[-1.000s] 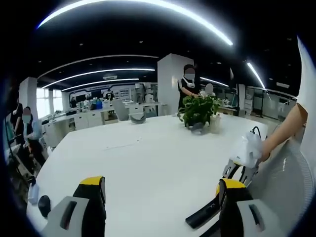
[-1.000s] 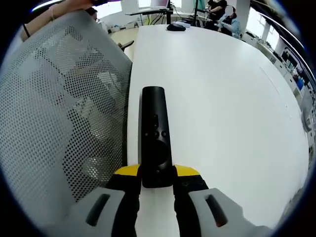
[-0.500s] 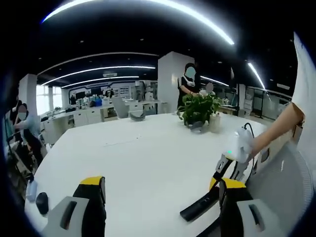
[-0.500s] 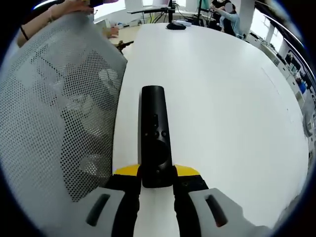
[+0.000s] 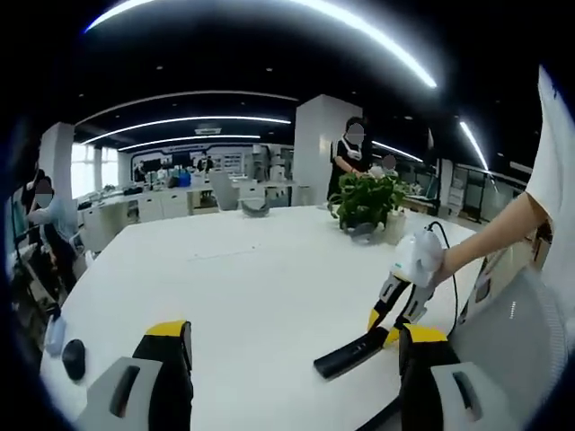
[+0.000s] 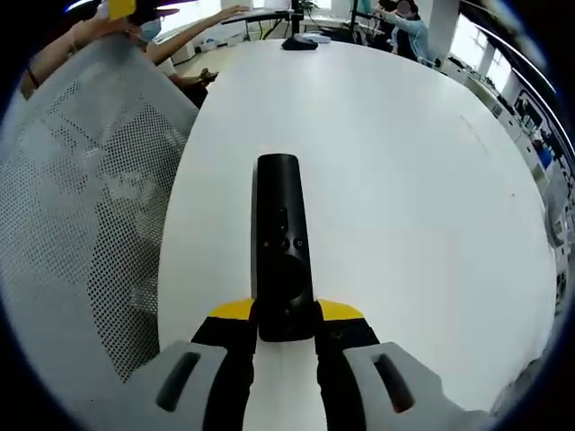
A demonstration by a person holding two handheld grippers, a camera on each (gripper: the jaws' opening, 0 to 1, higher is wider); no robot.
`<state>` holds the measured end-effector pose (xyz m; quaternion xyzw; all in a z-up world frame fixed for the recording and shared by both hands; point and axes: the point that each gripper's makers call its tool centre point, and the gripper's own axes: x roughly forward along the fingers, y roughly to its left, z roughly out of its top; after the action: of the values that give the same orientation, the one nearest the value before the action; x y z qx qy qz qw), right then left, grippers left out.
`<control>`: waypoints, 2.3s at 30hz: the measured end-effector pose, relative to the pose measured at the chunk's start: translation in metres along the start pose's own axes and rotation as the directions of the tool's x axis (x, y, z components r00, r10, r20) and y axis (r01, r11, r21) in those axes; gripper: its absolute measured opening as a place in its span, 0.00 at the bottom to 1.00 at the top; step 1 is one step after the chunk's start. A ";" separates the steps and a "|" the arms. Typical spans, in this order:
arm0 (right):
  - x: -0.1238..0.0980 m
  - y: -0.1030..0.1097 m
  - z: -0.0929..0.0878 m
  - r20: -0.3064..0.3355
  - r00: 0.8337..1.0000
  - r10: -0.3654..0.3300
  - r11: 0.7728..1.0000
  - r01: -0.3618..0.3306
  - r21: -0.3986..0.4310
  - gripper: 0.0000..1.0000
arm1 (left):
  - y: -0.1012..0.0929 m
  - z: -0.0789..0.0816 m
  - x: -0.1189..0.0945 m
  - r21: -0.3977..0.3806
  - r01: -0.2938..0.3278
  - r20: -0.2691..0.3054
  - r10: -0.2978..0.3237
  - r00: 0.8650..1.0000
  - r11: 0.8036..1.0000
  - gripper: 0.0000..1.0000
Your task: Press the specified remote control buttons in sequence, fully releasing each button before pressing the next.
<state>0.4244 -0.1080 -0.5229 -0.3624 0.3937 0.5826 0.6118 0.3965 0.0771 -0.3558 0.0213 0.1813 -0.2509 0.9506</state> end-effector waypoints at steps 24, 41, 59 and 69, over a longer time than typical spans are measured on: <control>-0.002 -0.058 -0.001 -0.032 0.999 -0.018 1.000 0.018 -0.002 0.24 | -0.002 -0.004 0.002 -0.004 0.002 -0.024 -0.002 1.000 1.000 0.99; -0.001 -0.096 0.001 -0.036 0.999 -0.024 1.000 0.025 0.012 0.24 | 0.000 -0.006 0.002 0.004 -0.001 -0.036 0.001 0.999 1.000 0.99; -0.001 -0.108 0.001 -0.012 1.000 -0.020 1.000 0.020 0.015 0.25 | 0.000 -0.009 0.002 -0.006 -0.004 -0.054 0.004 0.999 1.000 0.99; -0.008 -0.106 0.008 0.118 0.990 -0.071 0.990 0.056 0.131 0.34 | 0.002 -0.009 0.001 -0.008 -0.012 -0.052 0.012 0.999 1.000 0.99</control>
<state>0.5309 -0.1108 -0.5140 -0.2985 0.3799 0.5577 0.6750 0.3952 0.0794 -0.3652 0.0248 0.2068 -0.2439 0.9472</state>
